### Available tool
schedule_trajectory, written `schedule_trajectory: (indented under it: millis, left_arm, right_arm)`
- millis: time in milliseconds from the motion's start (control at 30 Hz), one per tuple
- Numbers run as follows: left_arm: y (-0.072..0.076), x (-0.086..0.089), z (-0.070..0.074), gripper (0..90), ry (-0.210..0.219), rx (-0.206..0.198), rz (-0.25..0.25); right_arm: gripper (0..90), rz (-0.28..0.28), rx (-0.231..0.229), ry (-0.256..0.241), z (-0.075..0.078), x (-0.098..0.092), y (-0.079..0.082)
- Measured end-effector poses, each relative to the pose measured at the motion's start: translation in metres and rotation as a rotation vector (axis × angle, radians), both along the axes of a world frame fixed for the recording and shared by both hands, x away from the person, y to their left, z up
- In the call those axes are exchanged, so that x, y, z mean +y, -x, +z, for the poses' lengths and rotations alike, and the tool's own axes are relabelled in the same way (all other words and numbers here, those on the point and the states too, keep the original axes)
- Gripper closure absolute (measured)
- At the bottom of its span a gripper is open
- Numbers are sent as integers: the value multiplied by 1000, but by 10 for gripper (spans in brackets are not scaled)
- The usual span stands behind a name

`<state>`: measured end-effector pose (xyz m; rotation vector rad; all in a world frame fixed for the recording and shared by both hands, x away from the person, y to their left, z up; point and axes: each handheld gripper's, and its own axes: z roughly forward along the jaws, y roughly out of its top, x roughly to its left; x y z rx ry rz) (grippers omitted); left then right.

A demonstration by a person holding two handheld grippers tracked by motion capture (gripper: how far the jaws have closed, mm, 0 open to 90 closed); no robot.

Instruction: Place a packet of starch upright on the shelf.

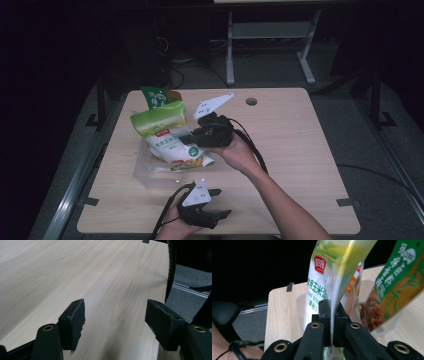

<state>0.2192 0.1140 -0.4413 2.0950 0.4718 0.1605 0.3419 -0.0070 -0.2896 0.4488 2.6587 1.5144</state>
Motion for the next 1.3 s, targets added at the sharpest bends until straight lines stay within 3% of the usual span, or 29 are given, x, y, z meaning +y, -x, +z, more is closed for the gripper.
schedule_trajectory:
  millis: [200, 433, 900, 1067, 1300]
  left_arm:
    - [3, 3, -2, 317, 6, 9, 2]
    - [5, 6, -4, 315, 1, 9, -3]
    - [7, 6, -6, 313, 9, 7, -10]
    - [8, 6, -6, 313, 9, 5, -12]
    - [7, 7, -6, 312, 11, 6, -13]
  right_arm:
    - [879, 11, 11, -5, -3, 23, -6]
    - [879, 28, 50, 13, -20, 52, -11]
    - [875, 38, 122, 101, -62, 72, -17]
    - [856, 43, 120, 103, -61, 71, -18]
    - [767, 87, 110, 178, -54, 85, -21]
